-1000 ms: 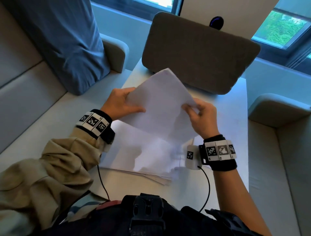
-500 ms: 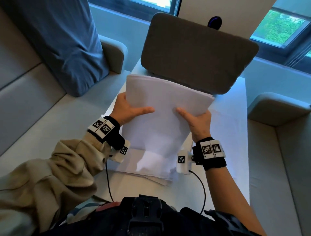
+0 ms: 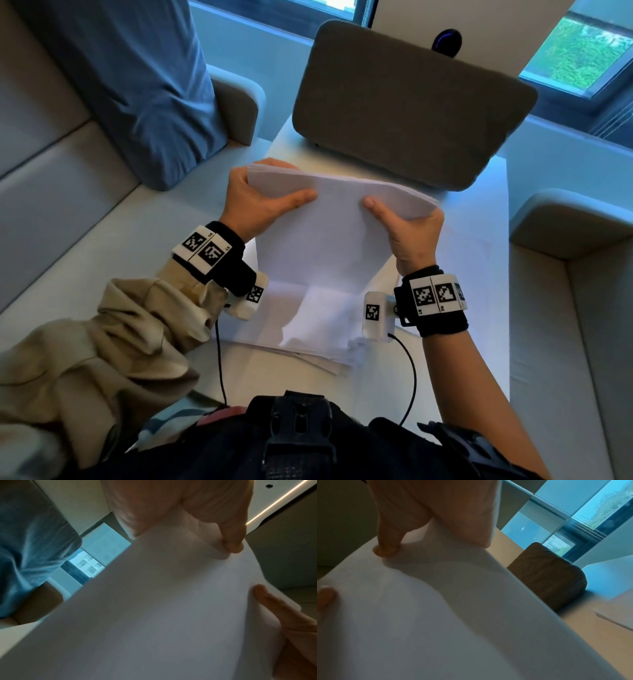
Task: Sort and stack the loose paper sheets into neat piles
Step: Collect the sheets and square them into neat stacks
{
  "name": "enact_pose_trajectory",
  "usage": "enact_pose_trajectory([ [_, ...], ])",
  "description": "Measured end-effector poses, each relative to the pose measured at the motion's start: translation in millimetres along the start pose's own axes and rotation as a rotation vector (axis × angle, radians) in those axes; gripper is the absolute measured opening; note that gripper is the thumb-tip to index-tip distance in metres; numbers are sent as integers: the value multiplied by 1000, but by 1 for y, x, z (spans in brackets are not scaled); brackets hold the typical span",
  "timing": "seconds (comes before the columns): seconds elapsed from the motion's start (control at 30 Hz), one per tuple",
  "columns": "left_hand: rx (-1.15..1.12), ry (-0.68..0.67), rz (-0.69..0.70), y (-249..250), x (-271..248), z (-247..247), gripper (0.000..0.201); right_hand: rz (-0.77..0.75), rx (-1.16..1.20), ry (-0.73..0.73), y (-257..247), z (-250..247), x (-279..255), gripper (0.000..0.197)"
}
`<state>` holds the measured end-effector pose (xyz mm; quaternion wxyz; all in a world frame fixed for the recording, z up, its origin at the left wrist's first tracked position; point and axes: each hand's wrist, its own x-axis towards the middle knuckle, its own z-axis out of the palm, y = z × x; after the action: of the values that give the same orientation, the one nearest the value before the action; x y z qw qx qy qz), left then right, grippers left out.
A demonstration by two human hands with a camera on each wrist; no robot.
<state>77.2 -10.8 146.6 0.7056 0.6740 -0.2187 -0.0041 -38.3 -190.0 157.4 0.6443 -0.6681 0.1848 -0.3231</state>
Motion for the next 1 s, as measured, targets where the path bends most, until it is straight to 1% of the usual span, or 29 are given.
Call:
enact_pose_trajectory([
  [0.1, -7, 50, 10, 7, 3, 2, 28, -37, 9, 1, -7, 0, 0, 27],
  [0.17, -10, 50, 13, 9, 5, -1, 29, -43, 30, -4, -8, -1, 1, 28],
  [0.2, -2, 46, 4, 7, 4, -2, 30, -41, 27, -15, -6, -1, 1, 28],
  [0.27, 31, 30, -73, -7, 0, -4, 30, -13, -3, -35, 7, -2, -2, 28],
  [0.37, 91, -17, -284, -42, -13, -7, 35, 75, -65, -54, 38, -5, -8, 35],
  [0.43, 142, -42, -402, -63, -23, -8, 39, 141, -109, -82, 58, -8, -13, 38],
  [0.5, 176, -28, -461, -73, -30, -7, 35, 219, -135, -123, 77, -12, -20, 39],
  [0.53, 172, -9, -465, -75, -30, -5, 32, 273, -162, -141, 86, -14, -24, 35],
  [0.6, 131, 39, -446, -73, -26, 0, 27, 374, -220, -160, 108, -20, -32, 20],
  [0.63, 118, 59, -423, -69, -22, 3, 25, 412, -233, -148, 116, -22, -36, 17],
  [0.7, 104, 52, -374, -64, -14, 11, 18, 457, -247, -87, 130, -27, -41, 40],
  [0.73, 104, 30, -353, -63, -10, 17, 14, 475, -216, -44, 133, -29, -42, 41],
  [0.77, 110, 13, -339, -62, -7, 23, 17, 489, -167, 2, 133, -31, -41, 34],
  [0.83, 174, -11, -328, -68, -4, 38, 31, 482, -77, 80, 133, -39, -35, 15],
  [0.87, 240, -33, -327, -75, -4, 47, 36, 468, -73, 104, 130, -45, -31, 12],
  [0.93, 364, -136, -375, -88, -13, 69, 46, 449, -149, 162, 131, -64, -23, 19],
  [1.0, 419, -298, -476, -102, -30, 92, 54, 454, -260, 235, 137, -94, -13, 26],
])
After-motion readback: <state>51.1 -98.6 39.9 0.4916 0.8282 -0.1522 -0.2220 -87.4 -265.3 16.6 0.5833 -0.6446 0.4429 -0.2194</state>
